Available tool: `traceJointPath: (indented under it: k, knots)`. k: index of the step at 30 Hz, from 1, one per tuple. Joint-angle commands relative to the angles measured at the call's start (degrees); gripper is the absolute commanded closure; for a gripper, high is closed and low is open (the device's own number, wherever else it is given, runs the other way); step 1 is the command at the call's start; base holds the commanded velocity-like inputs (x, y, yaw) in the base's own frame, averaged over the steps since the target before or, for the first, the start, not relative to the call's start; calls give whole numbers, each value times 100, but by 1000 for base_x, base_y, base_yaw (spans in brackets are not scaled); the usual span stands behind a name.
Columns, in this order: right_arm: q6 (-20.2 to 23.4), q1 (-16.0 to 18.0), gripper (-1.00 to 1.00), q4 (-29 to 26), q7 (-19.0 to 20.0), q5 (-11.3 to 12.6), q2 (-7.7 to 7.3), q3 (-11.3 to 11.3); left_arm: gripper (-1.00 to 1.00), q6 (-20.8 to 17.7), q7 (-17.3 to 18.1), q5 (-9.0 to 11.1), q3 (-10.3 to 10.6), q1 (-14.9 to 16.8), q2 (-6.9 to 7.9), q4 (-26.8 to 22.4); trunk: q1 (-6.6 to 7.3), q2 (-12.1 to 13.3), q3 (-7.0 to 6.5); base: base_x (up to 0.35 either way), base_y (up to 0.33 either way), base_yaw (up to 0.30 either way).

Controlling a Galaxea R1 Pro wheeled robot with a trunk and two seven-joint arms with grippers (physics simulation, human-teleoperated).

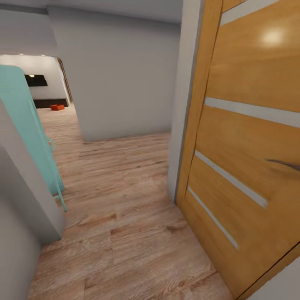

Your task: Move the two storage containers from the living room to the garage. In the garage, place one container on the floor and stack the other container on top of it (either order is fine).

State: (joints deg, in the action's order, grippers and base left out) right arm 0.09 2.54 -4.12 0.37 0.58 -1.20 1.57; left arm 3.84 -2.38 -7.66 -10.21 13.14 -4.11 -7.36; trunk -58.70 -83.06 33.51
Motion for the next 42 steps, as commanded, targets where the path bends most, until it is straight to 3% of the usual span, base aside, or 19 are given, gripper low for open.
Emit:
traceJointPath:
  k: [1,22,42]
  knots:
    - [1,1,-100,-3,5,7,-4,14,-100,23,-17,-60,-43,5,-5,7,-3,-2,5,324,76,158]
    - [0,1,-100,-7,-1,7,-37,-4,-100,29,-17,-60,-43,6,-11,16,-3,-2,-21,341,16,56]
    - [0,2,-100,-10,-7,4,-26,-5,-100,43,-11,-60,-43,5,-11,16,-3,-2,-27,333,145,40]
